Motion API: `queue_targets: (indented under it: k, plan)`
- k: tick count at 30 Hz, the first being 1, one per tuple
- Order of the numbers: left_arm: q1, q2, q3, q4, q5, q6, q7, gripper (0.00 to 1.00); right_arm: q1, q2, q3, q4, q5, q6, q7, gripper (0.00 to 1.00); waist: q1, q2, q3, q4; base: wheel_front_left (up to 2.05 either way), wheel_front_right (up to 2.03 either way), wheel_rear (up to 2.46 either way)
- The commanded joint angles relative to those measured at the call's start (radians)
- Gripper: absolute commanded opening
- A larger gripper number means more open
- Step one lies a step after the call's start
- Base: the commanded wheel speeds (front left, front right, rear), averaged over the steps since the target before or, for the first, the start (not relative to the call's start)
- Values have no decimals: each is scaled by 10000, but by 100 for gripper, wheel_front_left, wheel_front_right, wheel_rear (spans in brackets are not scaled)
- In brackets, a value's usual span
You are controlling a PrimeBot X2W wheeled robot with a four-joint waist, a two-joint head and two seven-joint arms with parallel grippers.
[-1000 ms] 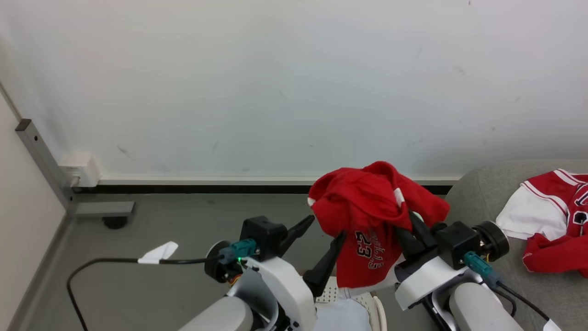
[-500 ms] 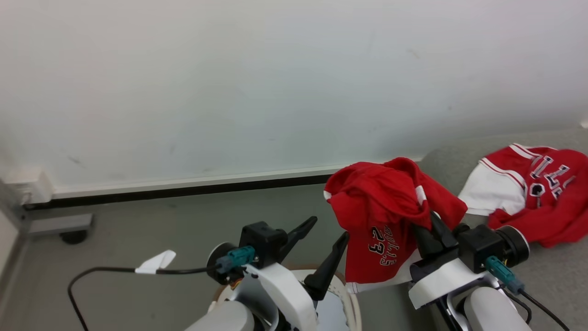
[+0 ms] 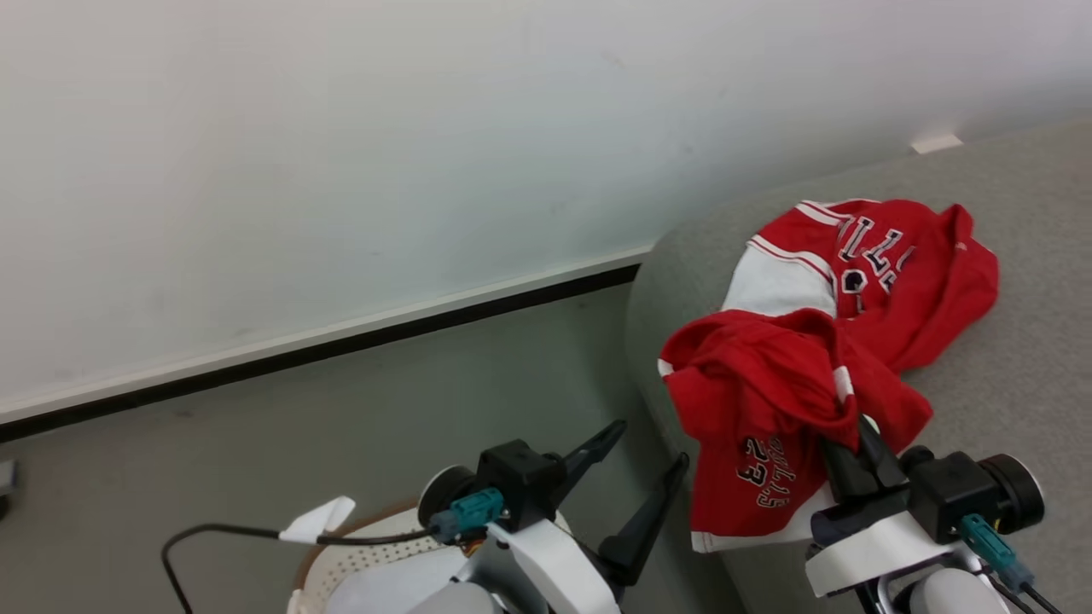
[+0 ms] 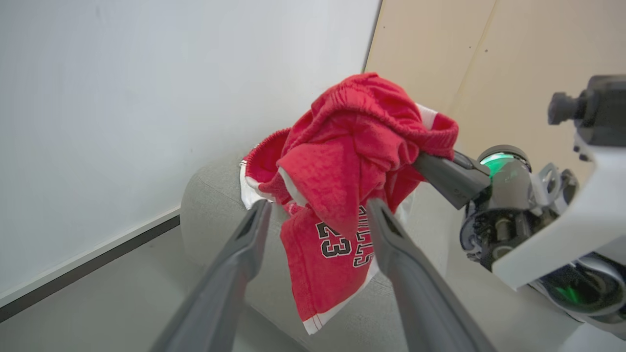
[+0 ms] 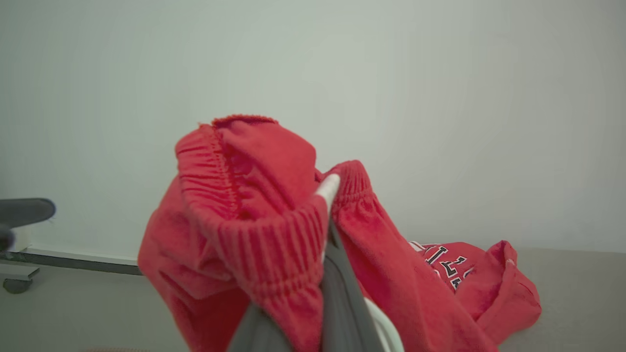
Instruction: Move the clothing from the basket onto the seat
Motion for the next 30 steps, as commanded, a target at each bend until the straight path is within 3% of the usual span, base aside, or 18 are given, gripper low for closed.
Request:
queue_targets:
  k: [1, 8, 15, 23, 30]
  plan:
    - [58, -85, -44, 40, 125, -24, -137, 100, 227, -90, -141, -176, 82, -22, 1, 0, 0, -1, 186, -349, 0, 0, 0]
    - [-45, -207, -205, 117, 205, -126, -332, 100, 491, -274, -718, -440, 419, -22, 1, 0, 0, -1, 426, -489, 0, 0, 0]
    - [-320, -110, -284, -13, 396, -259, -539, 100, 34, -331, -2069, -553, 450, -22, 1, 0, 0, -1, 1093, -168, 0, 0, 0]
    - [-1029, 475, -452, -726, 986, -625, -470, 100, -2018, -236, -4253, -187, 698, -22, 180, 0, 0, -1, 3029, 386, 0, 0, 0]
    - [-1882, 1162, -378, -1751, 1452, -1090, -520, 100, -4406, -922, -6165, 443, -74, -22, 649, 0, 0, -1, 5088, 844, 0, 0, 0]
